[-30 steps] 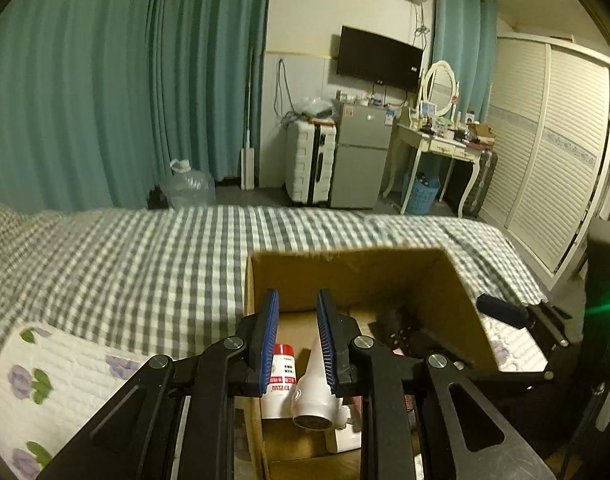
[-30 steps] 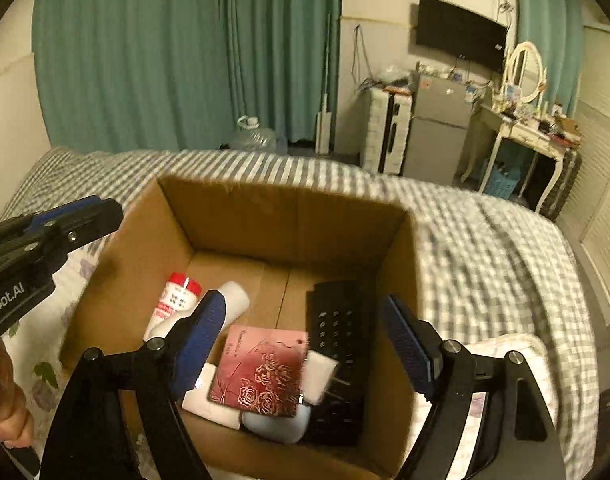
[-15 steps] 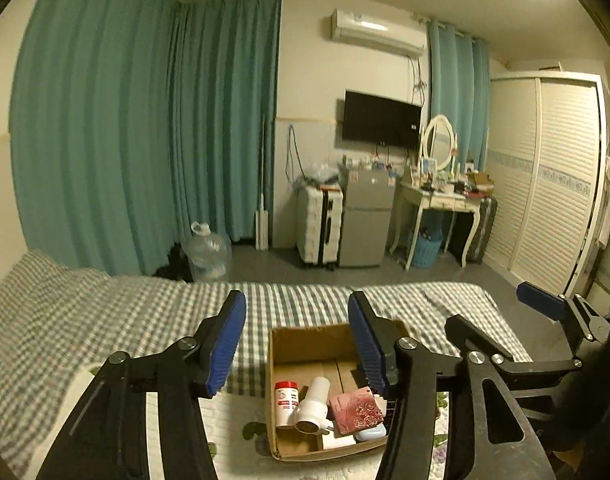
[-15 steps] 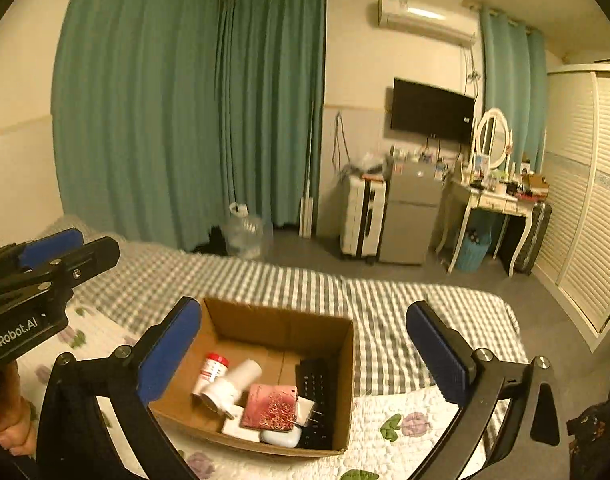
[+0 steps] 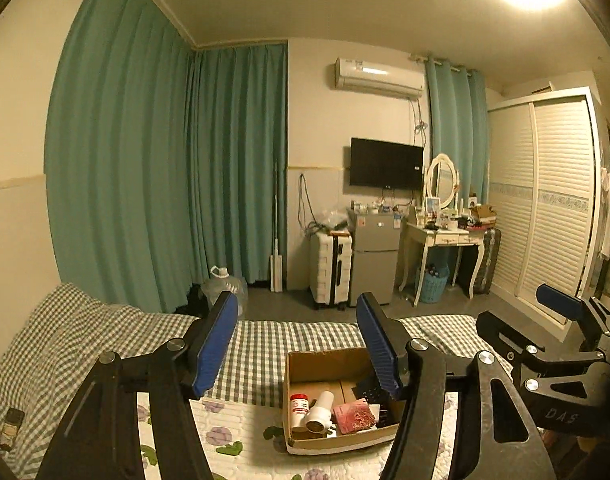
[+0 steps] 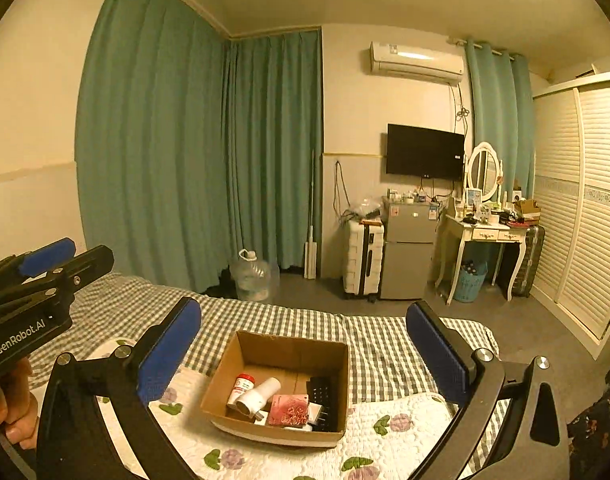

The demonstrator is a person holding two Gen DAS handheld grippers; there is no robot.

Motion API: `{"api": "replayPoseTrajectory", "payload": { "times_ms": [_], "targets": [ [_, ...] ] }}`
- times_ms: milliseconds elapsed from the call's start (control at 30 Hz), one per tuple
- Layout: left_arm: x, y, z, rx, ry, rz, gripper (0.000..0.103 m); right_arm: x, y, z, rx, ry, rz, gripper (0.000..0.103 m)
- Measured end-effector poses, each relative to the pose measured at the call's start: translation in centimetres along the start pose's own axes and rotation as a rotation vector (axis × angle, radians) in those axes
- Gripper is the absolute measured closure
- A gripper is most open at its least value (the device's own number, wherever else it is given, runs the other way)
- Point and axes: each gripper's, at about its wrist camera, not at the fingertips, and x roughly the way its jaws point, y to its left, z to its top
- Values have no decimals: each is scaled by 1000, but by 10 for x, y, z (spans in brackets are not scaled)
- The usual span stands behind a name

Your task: Organize rigid objects

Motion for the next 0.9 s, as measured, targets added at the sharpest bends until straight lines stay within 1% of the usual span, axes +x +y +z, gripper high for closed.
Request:
{"api": "replayPoseTrajectory", "payload": {
  "times_ms": [133, 200, 300, 433, 633, 833, 900],
  "targets": [
    [-16, -2, -9, -1, -20, -8, 38, -19, 0, -5, 6, -8, -1, 0],
    [-18, -2, -21, -6, -19, -15, 38, -25, -2, -12, 10, -3, 1, 0],
    [-15, -1, -40, -10, 1, -22, 37, -29, -4, -29, 20, 12, -4, 0],
    [0, 3, -66, -31, 50, -12, 37, -33, -5, -57, 1, 16, -40, 0],
    [26, 7, -95, -16, 93, 18, 37, -19, -8, -91, -13, 50, -56, 0],
    [47, 11, -126, 0, 129, 6, 37, 5, -8, -121, -24, 90, -36, 0],
    [54, 12, -136, 6, 149, 12, 37, 12, -8, -132, -22, 106, -43, 0]
  ]
}}
